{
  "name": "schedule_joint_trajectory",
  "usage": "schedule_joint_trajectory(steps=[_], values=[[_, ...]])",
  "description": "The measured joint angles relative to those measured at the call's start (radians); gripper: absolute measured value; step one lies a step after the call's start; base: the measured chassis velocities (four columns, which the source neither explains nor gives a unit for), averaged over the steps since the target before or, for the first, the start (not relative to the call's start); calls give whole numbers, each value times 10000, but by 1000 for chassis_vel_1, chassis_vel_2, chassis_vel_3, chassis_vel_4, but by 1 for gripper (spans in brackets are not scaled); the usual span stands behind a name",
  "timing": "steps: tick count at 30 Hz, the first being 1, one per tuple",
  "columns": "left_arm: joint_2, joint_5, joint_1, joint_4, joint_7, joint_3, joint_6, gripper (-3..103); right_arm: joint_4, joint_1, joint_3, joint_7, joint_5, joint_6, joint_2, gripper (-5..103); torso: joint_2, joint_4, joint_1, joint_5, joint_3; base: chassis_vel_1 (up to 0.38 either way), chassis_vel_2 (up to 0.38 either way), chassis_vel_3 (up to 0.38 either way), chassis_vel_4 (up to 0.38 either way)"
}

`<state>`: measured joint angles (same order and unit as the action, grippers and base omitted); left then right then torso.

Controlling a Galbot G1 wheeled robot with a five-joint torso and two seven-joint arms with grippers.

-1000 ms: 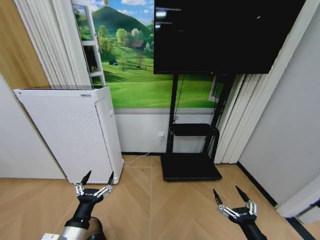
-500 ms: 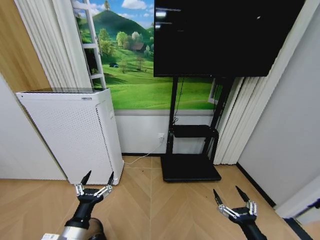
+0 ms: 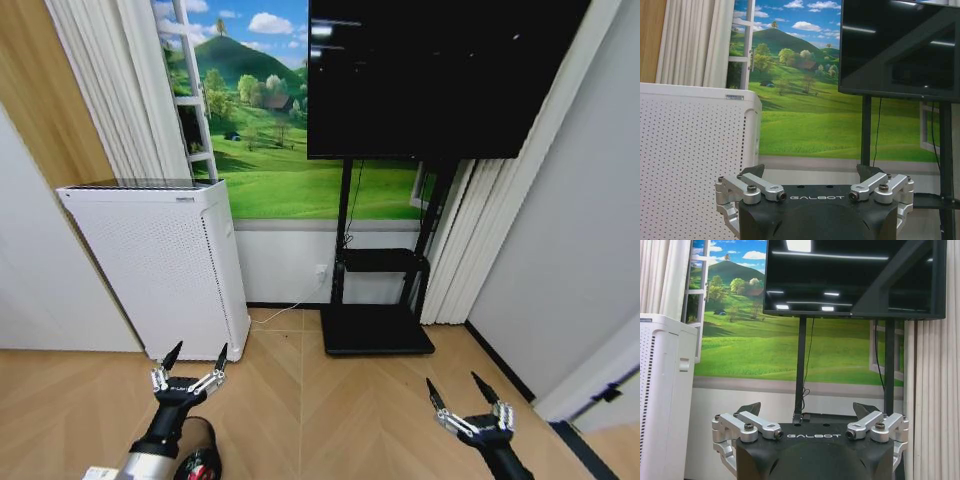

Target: Pick up the trash bin and place the garbage on the floor into it.

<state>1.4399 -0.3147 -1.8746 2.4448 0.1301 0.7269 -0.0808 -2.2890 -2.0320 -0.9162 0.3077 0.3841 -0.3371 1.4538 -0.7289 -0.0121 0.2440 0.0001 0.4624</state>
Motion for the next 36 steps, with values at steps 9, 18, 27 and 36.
schedule_joint_trajectory(steps=[9, 18, 27, 36], values=[[0, -1, -1, 0, 2, 0, 0, 100, 1, 0, 0, -1, 0, 0, -1, 100, -469, 2, 198, 2, 266, 295, -187, -297, 180], [0, 0, -1, -1, -4, 2, 0, 100, 1, -1, 0, 1, -1, 0, 0, 100, -883, 0, 369, -8, 510, 358, -98, -353, 104], [0, 0, -2, -1, -3, -2, 0, 100, 1, 0, 0, 2, -1, 0, 0, 100, -1127, -1, 468, 4, 654, 109, -82, -138, 67], [0, 0, 0, -1, -2, 0, 0, 100, 1, 2, -1, 1, 0, 0, -1, 100, -1427, 0, 599, 0, 828, -38, 8, 44, -7]])
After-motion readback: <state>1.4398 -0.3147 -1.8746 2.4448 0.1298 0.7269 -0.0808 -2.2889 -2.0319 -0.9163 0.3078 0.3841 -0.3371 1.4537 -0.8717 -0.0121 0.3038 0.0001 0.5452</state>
